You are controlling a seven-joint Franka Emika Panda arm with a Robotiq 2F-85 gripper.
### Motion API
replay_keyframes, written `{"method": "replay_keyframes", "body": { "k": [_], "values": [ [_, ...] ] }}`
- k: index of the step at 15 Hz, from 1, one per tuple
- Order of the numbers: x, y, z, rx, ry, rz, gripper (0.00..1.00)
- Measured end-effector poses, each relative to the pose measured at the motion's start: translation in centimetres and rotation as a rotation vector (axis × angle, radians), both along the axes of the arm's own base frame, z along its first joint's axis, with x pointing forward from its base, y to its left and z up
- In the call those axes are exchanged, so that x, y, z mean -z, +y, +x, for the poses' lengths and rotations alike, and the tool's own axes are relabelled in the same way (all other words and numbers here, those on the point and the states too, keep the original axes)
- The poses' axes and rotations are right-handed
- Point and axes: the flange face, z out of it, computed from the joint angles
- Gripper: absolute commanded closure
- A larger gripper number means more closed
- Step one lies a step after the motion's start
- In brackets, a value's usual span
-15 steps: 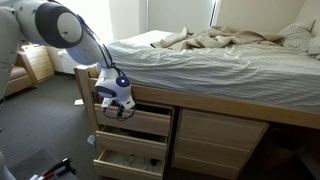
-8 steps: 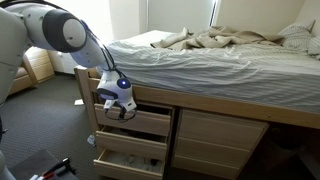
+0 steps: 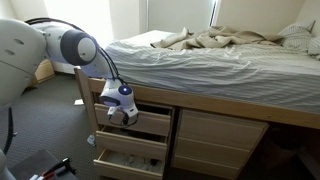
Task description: Open the top drawer of the bed
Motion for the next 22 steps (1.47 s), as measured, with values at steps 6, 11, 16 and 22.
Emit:
{"method": "replay_keyframes", "body": {
  "k": [6, 11, 16, 22],
  "values": [
    [-3.7, -1.0, 3.6, -0.031, -0.016, -0.029, 0.0],
    [-3.6, -0.7, 3.7, -0.034, -0.016, -0.04, 0.0],
    [-2.8, -0.5, 4.1, -0.034, -0.032, -0.076, 0.0],
    [-1.2, 0.0, 5.0, -0.052, -0.023, -0.097, 0.0]
  ]
}}
